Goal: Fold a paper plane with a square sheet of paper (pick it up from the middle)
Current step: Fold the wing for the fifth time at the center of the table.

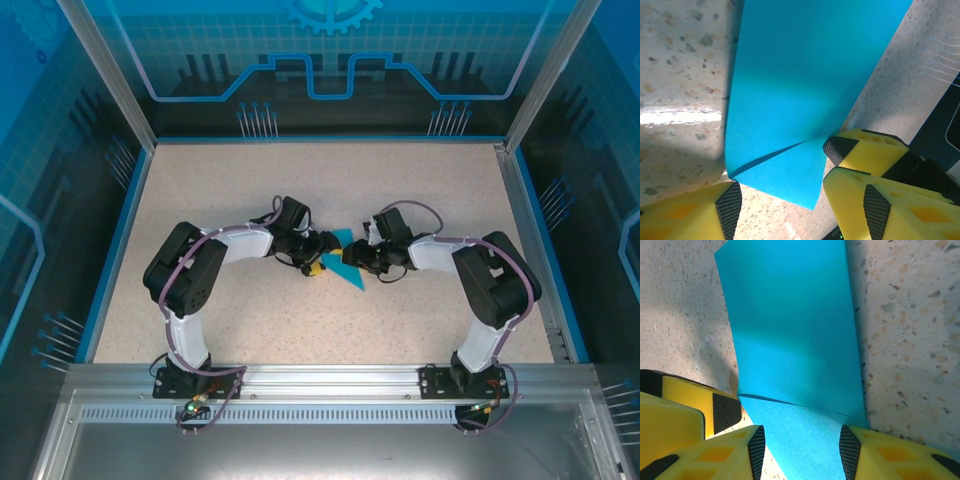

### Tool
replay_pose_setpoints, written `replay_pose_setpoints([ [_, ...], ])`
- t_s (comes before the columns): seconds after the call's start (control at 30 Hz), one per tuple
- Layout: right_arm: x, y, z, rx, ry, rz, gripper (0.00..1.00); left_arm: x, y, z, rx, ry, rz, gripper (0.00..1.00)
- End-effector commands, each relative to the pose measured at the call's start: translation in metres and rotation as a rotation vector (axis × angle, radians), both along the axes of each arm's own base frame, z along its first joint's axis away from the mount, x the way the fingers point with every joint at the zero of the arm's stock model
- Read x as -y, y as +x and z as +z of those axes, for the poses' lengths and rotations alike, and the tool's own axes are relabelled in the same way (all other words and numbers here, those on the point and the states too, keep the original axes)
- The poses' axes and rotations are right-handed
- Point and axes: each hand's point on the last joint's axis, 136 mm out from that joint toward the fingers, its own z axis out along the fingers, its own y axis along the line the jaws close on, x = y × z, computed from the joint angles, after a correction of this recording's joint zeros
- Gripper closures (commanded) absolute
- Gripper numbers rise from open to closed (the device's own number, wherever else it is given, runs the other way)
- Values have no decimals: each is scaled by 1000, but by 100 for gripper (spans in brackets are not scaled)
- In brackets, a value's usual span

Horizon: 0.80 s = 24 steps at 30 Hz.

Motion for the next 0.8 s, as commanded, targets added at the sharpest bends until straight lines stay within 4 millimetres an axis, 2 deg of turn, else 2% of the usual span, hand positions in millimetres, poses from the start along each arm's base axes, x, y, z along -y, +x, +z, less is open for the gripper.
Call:
replay_pose_setpoints([
  [0.0,19,-19,-29,-94,-80,-21,52,-4,-3,2,10,63,-3,29],
  [0.1,20,-20,-30,-98,-83,-20,52,-8,-5,2,16,89,-5,28],
  [0.23,20,-21,-30,-99,-84,-17,53,1,-3,0,8,39,-18,31],
  [0.4,20,-20,-31,-100,-83,-18,53,10,1,2,12,13,-33,44],
  [0.77,19,-18,-28,-71,-87,9,53,11,0,-3,7,24,-49,71],
])
